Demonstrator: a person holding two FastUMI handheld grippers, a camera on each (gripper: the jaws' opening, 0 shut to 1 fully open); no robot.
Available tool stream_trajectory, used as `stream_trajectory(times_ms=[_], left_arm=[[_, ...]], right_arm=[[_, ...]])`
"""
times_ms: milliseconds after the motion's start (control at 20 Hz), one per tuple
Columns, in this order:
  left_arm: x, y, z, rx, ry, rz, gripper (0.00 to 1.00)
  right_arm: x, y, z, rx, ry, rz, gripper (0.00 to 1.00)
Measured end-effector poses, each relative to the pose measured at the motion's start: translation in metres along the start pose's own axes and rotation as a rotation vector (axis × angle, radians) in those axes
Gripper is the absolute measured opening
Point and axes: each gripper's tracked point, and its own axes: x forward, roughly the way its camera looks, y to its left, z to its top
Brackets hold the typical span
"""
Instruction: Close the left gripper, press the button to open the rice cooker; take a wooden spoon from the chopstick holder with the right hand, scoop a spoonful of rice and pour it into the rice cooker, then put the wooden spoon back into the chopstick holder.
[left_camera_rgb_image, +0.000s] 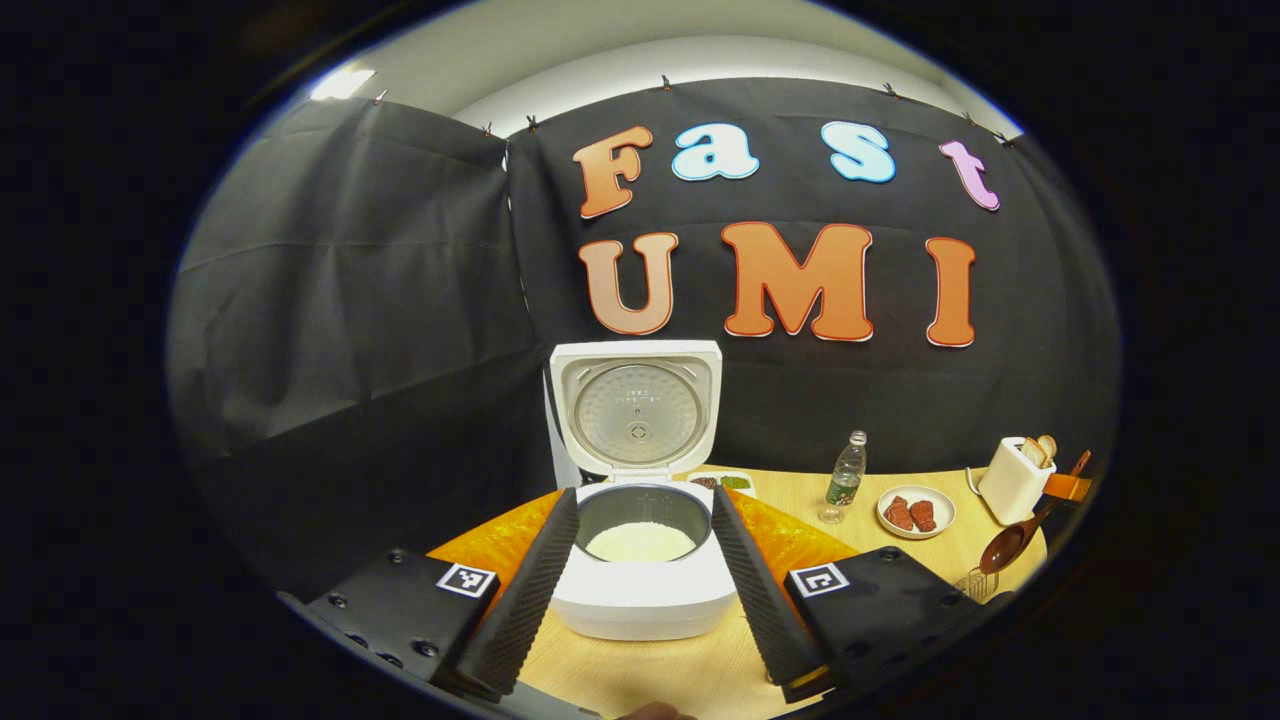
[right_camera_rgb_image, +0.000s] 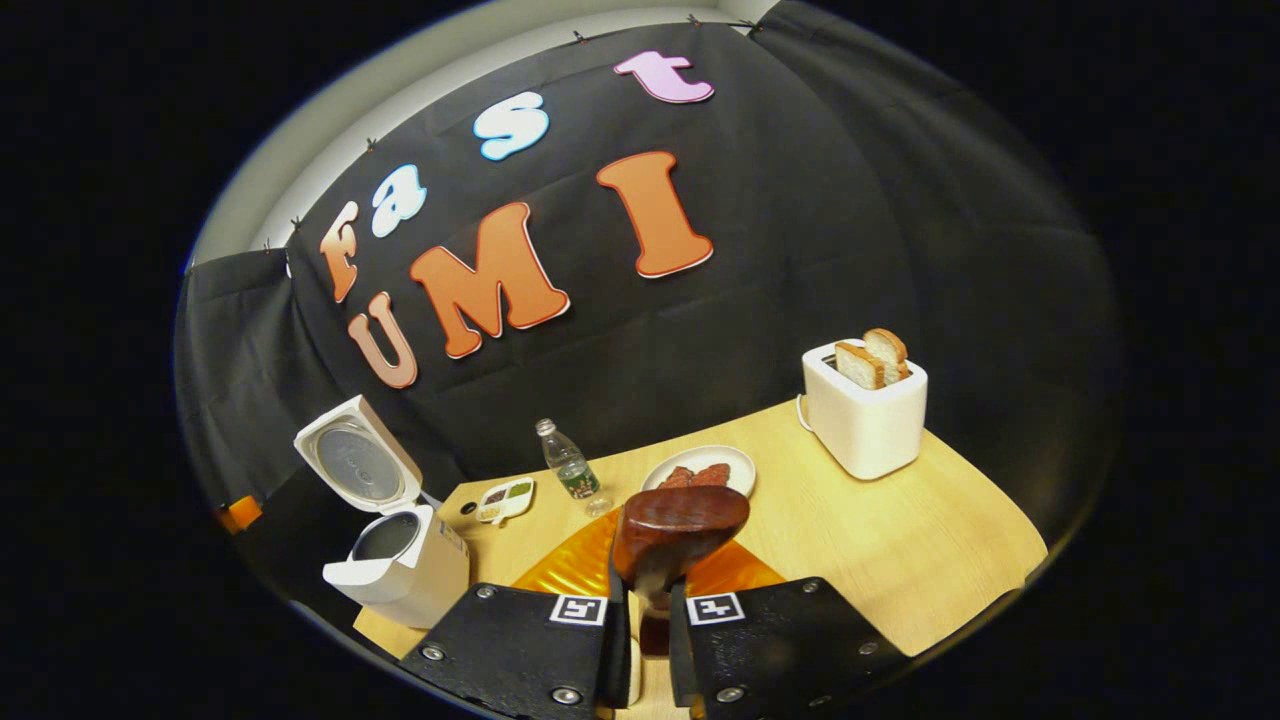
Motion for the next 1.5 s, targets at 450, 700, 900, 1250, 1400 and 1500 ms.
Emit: stream_trajectory(times_ms=[450, 700, 900, 1250, 1400, 1500], left_arm=[[-0.002, -0.004, 0.008, 0.026, -0.011, 0.000, 0.92], [0.000, 0.005, 0.013, 0.021, -0.014, 0.012, 0.92], [0.007, 0.019, 0.022, -0.004, -0.021, 0.033, 0.89], [0.040, 0.053, 0.060, -0.057, -0.057, 0.047, 0.90], [0.067, 0.062, 0.083, -0.129, -0.031, 0.021, 0.92], [0.092, 0.066, 0.096, -0.146, 0.000, 0.007, 0.90]], right_arm=[[0.017, -0.048, -0.063, 0.044, 0.069, -0.074, 0.16], [0.027, -0.053, -0.072, 0.151, 0.054, -0.066, 0.20], [0.028, -0.058, -0.093, 0.206, 0.109, -0.078, 0.25], [0.016, -0.069, -0.093, 0.213, 0.146, -0.157, 0.65], [-0.001, -0.080, -0.073, 0.150, 0.114, -0.210, 0.94], [-0.013, -0.087, -0.055, 0.096, 0.088, -0.248, 0.95]])
